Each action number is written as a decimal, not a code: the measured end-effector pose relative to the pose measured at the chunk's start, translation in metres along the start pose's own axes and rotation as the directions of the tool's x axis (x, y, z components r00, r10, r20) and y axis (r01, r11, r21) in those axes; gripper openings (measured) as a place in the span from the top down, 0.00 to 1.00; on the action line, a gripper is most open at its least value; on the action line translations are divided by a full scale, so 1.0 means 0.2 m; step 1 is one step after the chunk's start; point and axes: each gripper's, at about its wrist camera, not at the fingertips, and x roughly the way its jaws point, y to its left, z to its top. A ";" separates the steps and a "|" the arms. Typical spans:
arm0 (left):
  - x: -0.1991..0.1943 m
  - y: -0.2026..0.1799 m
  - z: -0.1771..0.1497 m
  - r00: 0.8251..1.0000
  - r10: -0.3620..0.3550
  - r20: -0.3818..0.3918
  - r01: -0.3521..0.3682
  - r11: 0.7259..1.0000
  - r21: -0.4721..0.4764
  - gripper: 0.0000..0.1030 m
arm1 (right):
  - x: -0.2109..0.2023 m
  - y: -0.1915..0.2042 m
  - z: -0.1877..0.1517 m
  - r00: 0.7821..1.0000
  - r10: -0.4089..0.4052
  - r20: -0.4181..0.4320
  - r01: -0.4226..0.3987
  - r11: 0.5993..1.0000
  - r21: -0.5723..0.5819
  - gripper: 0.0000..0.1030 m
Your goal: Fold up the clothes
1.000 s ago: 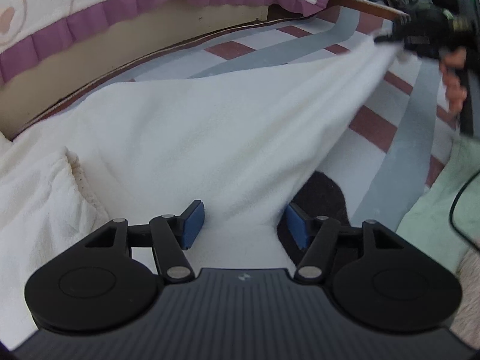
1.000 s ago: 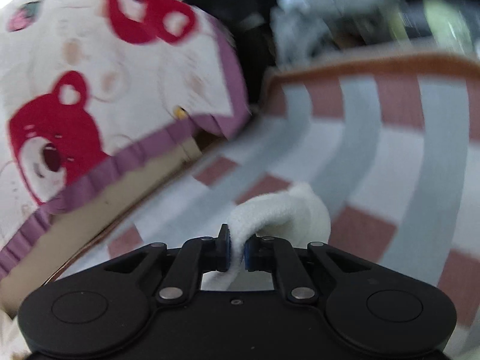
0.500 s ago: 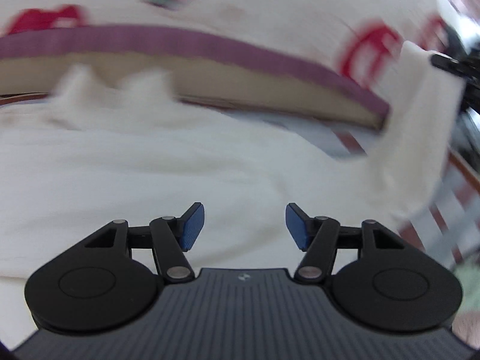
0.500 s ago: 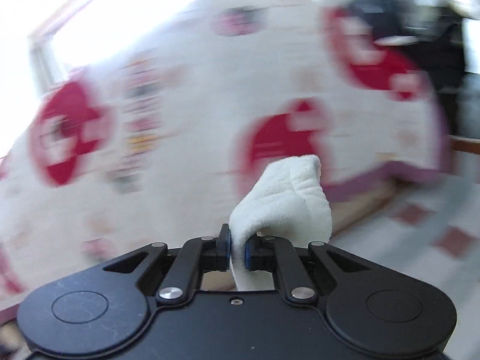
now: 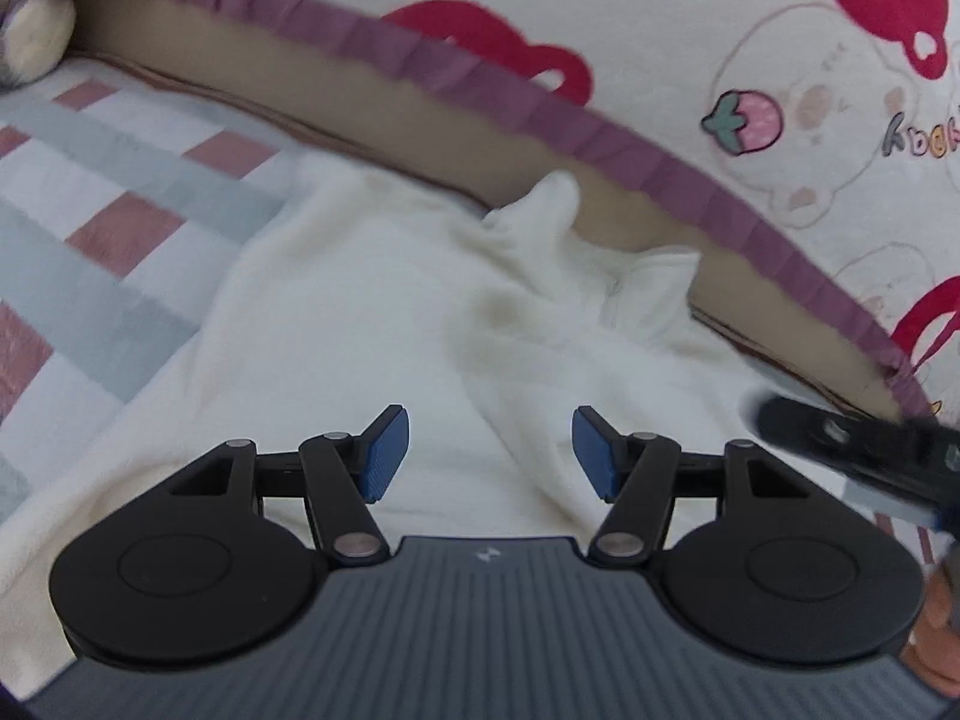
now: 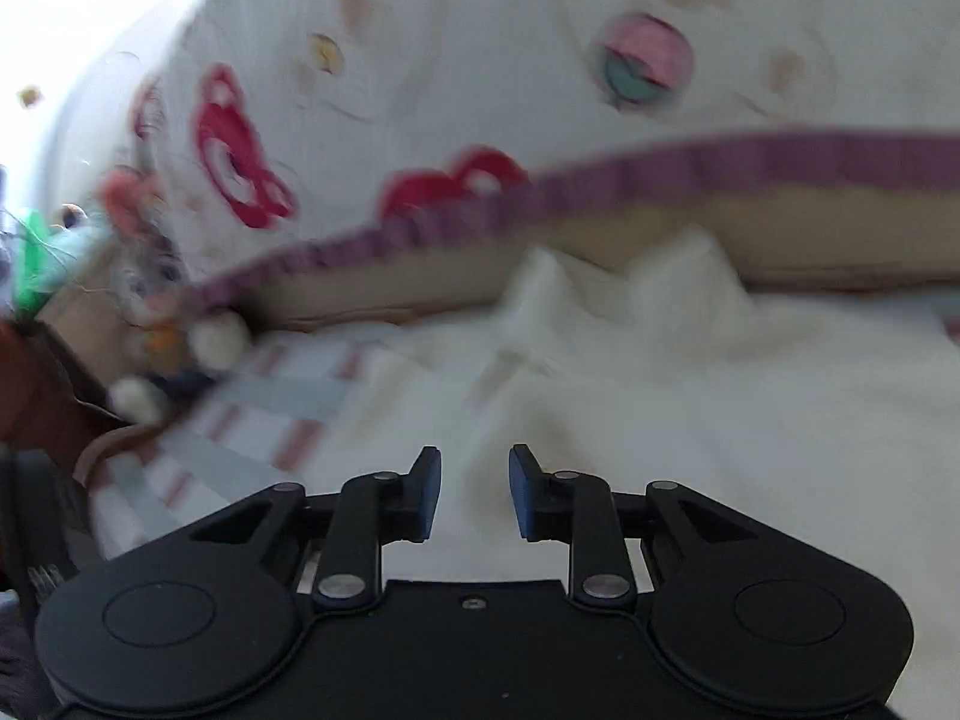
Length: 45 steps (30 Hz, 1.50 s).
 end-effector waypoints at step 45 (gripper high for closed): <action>0.16 0.04 -0.15 0.999 0.047 0.005 -0.046 0.998 -0.047 0.75 | -0.36 -0.57 -0.28 0.791 -0.598 -0.127 0.592 0.801 -0.086 0.87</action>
